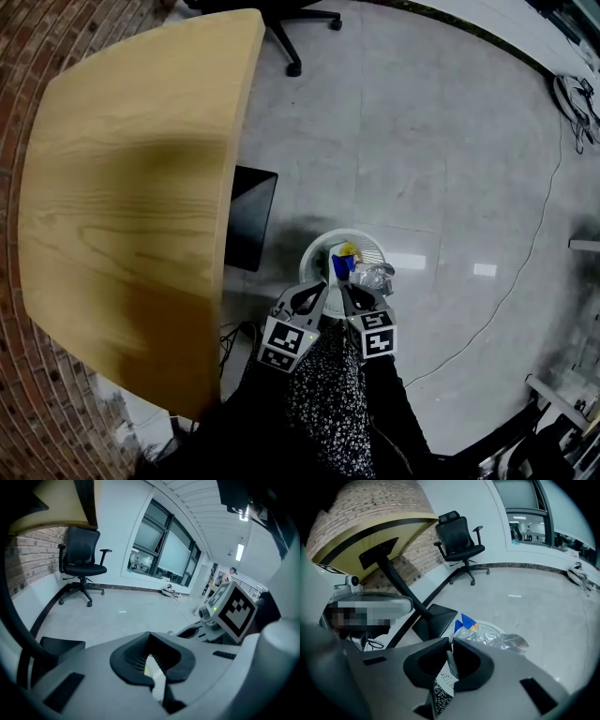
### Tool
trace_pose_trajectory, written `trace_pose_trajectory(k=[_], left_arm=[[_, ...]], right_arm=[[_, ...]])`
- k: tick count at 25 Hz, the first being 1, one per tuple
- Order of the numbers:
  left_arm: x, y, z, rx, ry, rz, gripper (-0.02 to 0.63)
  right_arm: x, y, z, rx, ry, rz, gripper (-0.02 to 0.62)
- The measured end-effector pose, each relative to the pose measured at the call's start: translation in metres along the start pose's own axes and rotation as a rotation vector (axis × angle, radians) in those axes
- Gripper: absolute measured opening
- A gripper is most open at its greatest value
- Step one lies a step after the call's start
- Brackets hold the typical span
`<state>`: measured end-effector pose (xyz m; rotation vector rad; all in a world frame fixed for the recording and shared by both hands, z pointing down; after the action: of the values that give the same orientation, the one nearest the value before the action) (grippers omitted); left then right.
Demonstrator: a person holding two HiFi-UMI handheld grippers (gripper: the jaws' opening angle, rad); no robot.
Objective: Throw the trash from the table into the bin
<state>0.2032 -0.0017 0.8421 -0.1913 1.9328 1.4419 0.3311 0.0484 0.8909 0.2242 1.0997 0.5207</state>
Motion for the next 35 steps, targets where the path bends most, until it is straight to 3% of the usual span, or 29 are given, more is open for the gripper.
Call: trace_pose_trajectory(k=[2,4,6,17,23,30,35], left_arm=[[0.003,0.001,-0.003,0.009,-0.012,-0.003,0.006],[0.007,0.000,-0.004,0.016,-0.023,-0.004,0.006],[0.010,-0.002,-0.003,0.015,-0.024,-0.001,0.006],[0.042,-0.052,0.007,0.022,-0.041,0.043,0.006],[0.065,-0.108,0.009,0.002,-0.071,0.101,0.006],[0.097,-0.184,0.008,-0.055,-0.106,0.181,0.006],[0.129,-0.232,0.012,-0.062,-0.121,0.246,0.006]], right_arm=[[-0.001,0.001,-0.001,-0.030,0.012,-0.002,0.028],[0.000,-0.001,-0.002,-0.055,0.025,0.020,0.190],[0.002,-0.004,-0.003,-0.055,0.031,0.033,0.236],[0.064,-0.056,-0.028,-0.001,-0.016,0.154,0.236],[0.118,-0.090,-0.046,0.089,0.056,0.212,0.235],[0.185,-0.129,-0.057,0.054,0.080,0.307,0.230],[0.241,-0.153,-0.070,0.101,0.127,0.368,0.108]])
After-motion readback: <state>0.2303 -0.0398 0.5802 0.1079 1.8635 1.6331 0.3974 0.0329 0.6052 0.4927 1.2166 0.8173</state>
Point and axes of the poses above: the fingertips, and each gripper's own axes: x backward along the fingers, z to its right, y out of its underside, the point moved 8 cm from there along x, backward along the fingers, and after that the axes turned 12 degrees about -x, right-handed, at the moved point
